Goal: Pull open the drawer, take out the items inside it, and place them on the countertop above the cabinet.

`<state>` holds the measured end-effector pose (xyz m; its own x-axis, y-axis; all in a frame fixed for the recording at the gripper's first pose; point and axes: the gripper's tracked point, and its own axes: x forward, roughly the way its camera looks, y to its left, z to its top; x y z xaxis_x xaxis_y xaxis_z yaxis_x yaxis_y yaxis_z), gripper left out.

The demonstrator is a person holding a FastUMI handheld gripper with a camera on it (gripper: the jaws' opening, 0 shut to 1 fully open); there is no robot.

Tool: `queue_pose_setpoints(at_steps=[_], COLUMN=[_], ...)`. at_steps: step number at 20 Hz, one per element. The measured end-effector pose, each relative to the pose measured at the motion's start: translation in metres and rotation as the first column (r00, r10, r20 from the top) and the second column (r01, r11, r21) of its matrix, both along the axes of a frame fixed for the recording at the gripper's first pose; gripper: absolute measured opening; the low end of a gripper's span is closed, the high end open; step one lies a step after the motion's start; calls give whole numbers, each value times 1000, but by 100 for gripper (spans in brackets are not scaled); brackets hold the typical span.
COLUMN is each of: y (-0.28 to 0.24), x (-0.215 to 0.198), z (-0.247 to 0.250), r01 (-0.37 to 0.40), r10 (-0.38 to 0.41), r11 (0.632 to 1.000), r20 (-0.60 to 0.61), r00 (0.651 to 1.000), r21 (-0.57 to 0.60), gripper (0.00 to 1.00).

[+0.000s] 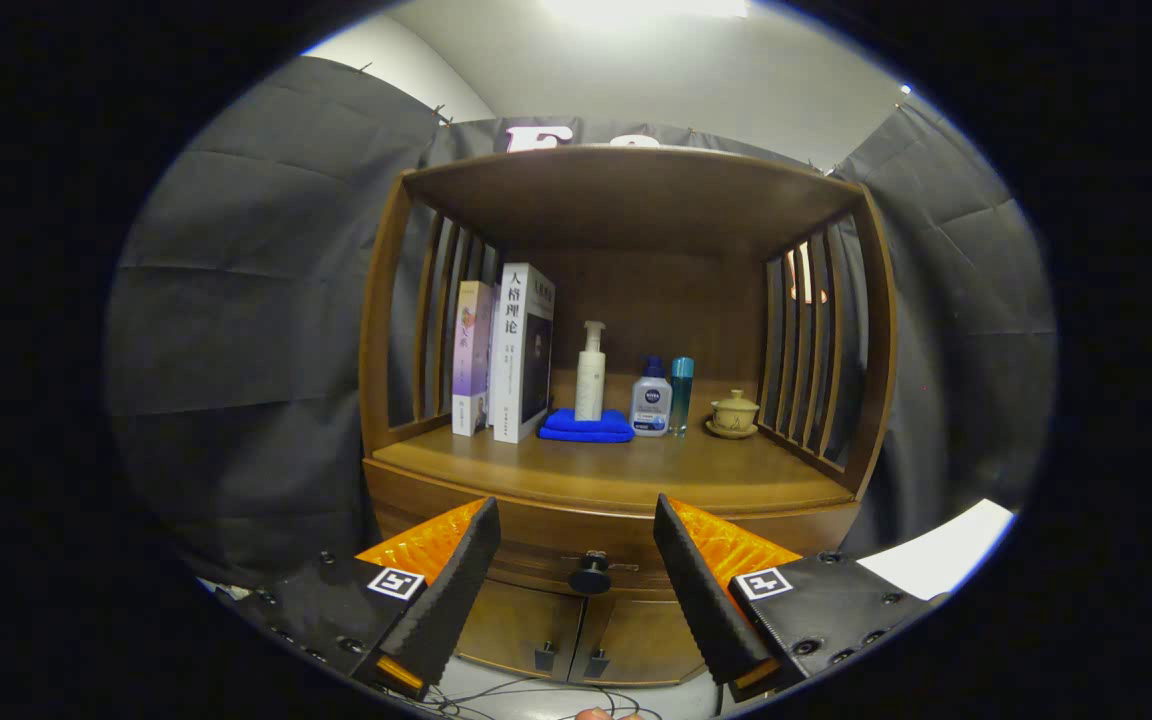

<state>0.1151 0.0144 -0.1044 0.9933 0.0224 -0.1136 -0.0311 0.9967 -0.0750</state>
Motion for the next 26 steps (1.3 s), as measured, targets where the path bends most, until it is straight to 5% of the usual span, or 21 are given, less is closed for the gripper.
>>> queue_pose_setpoints(at_steps=[7,21,26], y=[-11,-21,-16], x=[40,80,84], z=[-49,-123,-138], r01=[28,64,58], r10=[-23,-60,-54], r11=[997,998,998], r20=[-78,-172,-200], r00=[997,983,978], r21=[72,18,13], gripper=[97,97,65])
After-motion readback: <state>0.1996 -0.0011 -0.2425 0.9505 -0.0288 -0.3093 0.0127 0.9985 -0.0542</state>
